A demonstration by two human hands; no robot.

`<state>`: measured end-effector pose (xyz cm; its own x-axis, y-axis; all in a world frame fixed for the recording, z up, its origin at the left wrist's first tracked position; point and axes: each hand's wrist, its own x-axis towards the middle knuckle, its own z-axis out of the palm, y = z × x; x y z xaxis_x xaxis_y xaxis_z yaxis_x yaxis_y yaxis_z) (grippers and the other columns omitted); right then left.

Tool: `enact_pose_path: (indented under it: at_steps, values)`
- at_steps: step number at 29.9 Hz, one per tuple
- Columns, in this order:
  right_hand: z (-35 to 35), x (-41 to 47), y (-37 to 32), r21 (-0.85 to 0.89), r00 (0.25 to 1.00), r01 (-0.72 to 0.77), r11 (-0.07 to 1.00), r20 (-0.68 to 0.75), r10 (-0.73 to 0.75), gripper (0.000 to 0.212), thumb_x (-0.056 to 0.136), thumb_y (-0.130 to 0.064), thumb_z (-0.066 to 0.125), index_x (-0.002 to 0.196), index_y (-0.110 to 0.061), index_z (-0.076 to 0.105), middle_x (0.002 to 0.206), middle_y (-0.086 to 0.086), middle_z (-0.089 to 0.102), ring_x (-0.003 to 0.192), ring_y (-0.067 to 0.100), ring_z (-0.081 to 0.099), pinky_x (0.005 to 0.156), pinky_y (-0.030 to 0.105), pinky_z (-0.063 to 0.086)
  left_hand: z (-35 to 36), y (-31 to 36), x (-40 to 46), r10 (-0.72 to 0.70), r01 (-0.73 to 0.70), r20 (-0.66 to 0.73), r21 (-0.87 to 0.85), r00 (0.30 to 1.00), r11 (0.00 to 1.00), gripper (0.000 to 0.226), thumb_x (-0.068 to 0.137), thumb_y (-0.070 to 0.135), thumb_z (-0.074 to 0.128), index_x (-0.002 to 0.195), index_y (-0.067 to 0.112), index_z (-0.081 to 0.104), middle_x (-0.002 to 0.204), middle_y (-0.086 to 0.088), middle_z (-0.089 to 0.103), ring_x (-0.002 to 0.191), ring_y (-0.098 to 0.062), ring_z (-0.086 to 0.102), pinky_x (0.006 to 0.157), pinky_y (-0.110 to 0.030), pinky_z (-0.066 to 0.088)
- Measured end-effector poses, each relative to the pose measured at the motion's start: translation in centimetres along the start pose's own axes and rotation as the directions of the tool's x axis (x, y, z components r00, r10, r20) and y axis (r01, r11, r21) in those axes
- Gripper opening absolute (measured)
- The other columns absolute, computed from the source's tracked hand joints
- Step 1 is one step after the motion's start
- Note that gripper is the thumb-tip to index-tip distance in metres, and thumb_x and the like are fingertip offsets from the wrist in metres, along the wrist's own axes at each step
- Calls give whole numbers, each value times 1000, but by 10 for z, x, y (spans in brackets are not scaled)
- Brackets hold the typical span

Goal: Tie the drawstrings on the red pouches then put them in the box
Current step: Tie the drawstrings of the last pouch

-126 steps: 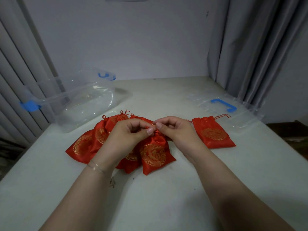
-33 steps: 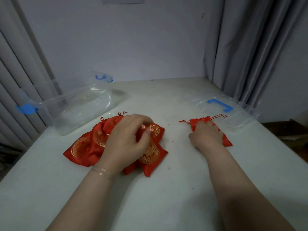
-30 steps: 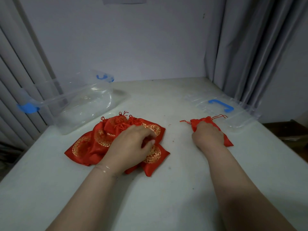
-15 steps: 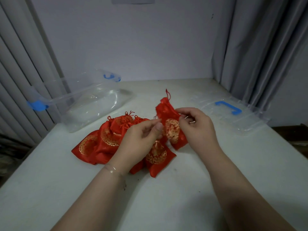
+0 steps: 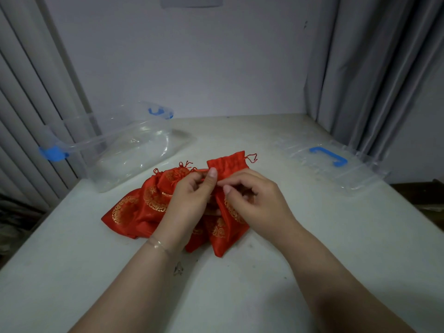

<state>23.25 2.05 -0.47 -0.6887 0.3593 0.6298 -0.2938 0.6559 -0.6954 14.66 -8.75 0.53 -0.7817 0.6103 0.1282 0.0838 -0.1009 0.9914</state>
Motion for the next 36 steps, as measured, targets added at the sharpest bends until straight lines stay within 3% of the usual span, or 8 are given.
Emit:
enact_pose_path:
  at_steps: [4,7,11,15,21,29,33,36]
  values:
    - [-10,5,1,56,971,-12,998,-238,25,23,89,-17,55,107,-23,66,105,-11,57,61,18,53,57,24,43,2,2,-1,-6,8,49,-43,999,999,25,97,26,48,78,14,60,45,10,51,45,-6,52,55,-28,50]
    - [-19,9,13,47,959,-184,982,-208,190,29,94,-33,45,121,-35,55,112,-20,57,85,4,60,74,29,52,0,4,-2,-24,33,109,-82,994,996,34,97,27,47,66,19,57,43,10,49,42,-4,50,51,-24,46]
    - [-22,12,29,-79,943,-326,942,-105,317,19,98,-31,43,98,-25,61,78,-13,60,76,9,58,75,30,50,-3,0,0,-67,75,117,-67,991,995,46,93,44,45,83,4,65,65,-4,61,60,-17,58,59,-30,48]
    - [-22,10,33,-236,952,-305,923,-64,299,20,96,-22,48,89,-13,63,78,-8,59,77,8,54,65,10,37,-4,-6,5,-30,29,21,51,999,998,41,99,36,41,84,15,72,67,-3,67,60,-15,62,54,-24,50]
    - [-25,13,36,-162,928,-371,914,-82,363,18,95,-22,51,81,-19,62,71,-11,58,68,0,53,60,11,37,-13,2,7,-32,32,3,53,999,998,42,95,43,40,85,15,69,60,4,64,57,-9,62,57,-27,56]
    - [-25,13,38,-136,934,-356,924,-68,350,27,97,-29,47,77,-15,60,71,-6,56,71,8,52,64,24,36,-23,-10,15,142,-116,-68,295,988,948,42,92,38,57,78,-1,65,63,-17,55,59,-27,54,66,-43,53]
    - [-29,15,44,-131,914,-405,905,-77,398,25,92,-40,53,74,-23,58,77,-5,55,73,12,51,66,23,37,-32,-6,13,310,-159,-114,666,944,729,37,96,38,48,71,17,66,64,0,68,66,-13,65,69,-38,53]
    - [-30,17,44,-53,884,-462,885,-112,455,24,90,-33,59,70,-20,54,66,-11,47,65,12,46,67,28,46,-36,-1,16,171,-127,-86,378,982,917,38,97,32,48,69,14,66,80,1,73,86,-18,69,75,-31,55]
